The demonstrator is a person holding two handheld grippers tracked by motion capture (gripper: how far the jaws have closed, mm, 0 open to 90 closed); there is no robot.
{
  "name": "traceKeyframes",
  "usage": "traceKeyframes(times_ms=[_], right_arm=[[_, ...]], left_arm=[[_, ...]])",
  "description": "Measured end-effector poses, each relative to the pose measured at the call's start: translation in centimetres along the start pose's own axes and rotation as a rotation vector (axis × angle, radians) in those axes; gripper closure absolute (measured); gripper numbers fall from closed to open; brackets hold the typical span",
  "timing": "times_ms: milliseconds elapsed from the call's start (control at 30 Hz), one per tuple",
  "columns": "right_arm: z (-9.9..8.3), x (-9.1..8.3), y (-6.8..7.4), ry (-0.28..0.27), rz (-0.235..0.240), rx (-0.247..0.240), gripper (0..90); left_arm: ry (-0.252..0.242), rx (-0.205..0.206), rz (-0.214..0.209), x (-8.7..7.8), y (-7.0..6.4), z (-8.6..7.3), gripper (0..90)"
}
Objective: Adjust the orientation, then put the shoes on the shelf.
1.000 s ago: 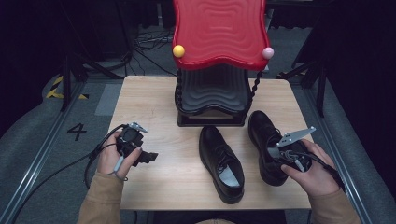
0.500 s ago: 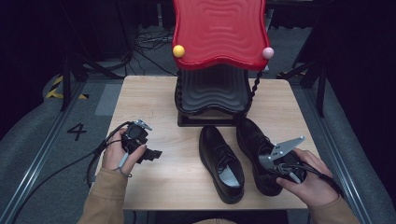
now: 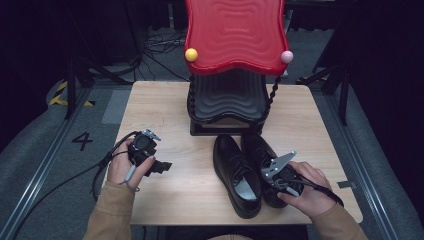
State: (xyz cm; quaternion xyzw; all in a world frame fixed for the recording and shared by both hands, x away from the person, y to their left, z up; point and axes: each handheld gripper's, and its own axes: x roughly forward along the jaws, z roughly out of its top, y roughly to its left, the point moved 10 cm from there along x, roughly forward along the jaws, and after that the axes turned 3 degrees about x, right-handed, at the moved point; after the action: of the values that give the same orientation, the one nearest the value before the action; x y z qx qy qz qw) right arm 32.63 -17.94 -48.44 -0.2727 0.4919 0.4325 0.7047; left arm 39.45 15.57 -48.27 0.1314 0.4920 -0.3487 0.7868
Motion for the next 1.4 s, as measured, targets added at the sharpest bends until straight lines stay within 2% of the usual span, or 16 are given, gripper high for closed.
traceKeyframes(times_ms=[167, 267, 467, 567, 633, 800, 967, 1000, 1100, 1200, 1233, 1267, 1367, 1400], right_arm=[[0.3, 0.6, 0.3, -0.012, -0.01, -0.028, 78.2], [0.2, 0.6, 0.4, -0.017, 0.006, -0.029, 78.1], [0.1, 0.6, 0.4, -0.016, 0.035, 0.023, 76.6], [-0.3, 0.8, 0.6, 0.007, 0.064, 0.046, 72.7], [-0.2, 0.6, 0.6, 0.002, 0.05, 0.053, 66.6], [0.1, -0.8, 0.8, -0.041, 0.052, 0.079, 61.1], [0.5, -2.1, 0.1, -0.087, 0.042, 0.157, 57.2], [0.5, -2.1, 0.1, -0.087, 0.042, 0.157, 57.2], [1.1, -2.6, -0.1, -0.116, 0.054, 0.21, 55.1], [1.9, -2.6, -0.4, -0.15, 0.074, 0.298, 53.8], [2.2, -2.6, -0.5, -0.155, 0.082, 0.341, 53.0], [2.2, -2.6, -0.5, -0.155, 0.082, 0.341, 53.0], [2.5, -1.8, -0.9, -0.127, 0.093, 0.44, 51.1], [2.6, -1.6, -1.1, -0.121, 0.088, 0.457, 50.7]], left_arm=[[-0.002, -0.002, -0.002, 0.0, 0.0, 0.1, 21.3], [0.002, 0.002, -0.003, 0.2, 0.0, 0.1, 21.3], [0.002, 0.001, -0.003, 0.2, 0.0, 0.2, 21.3], [-0.002, -0.001, -0.005, 0.1, 0.0, 0.2, 21.3], [-0.003, -0.001, -0.004, 0.1, 0.0, 0.2, 21.3], [-0.002, -0.001, 0.0, 0.2, 0.0, 0.2, 21.3], [0.006, 0.002, 0.01, 0.2, 0.0, -0.2, 21.3], [0.006, 0.002, 0.01, 0.2, 0.0, -0.2, 21.3], [0.003, -0.004, 0.02, 0.0, 0.0, -0.3, 21.3], [0.006, -0.006, 0.024, -0.2, 0.0, -0.6, 21.3], [0.006, -0.005, 0.024, -0.2, 0.0, -0.6, 21.3], [0.006, -0.005, 0.024, -0.2, 0.0, -0.6, 21.3], [0.004, -0.009, 0.029, -0.3, 0.1, -0.7, 21.3], [0.004, -0.011, 0.029, -0.3, 0.1, -0.8, 21.3]])
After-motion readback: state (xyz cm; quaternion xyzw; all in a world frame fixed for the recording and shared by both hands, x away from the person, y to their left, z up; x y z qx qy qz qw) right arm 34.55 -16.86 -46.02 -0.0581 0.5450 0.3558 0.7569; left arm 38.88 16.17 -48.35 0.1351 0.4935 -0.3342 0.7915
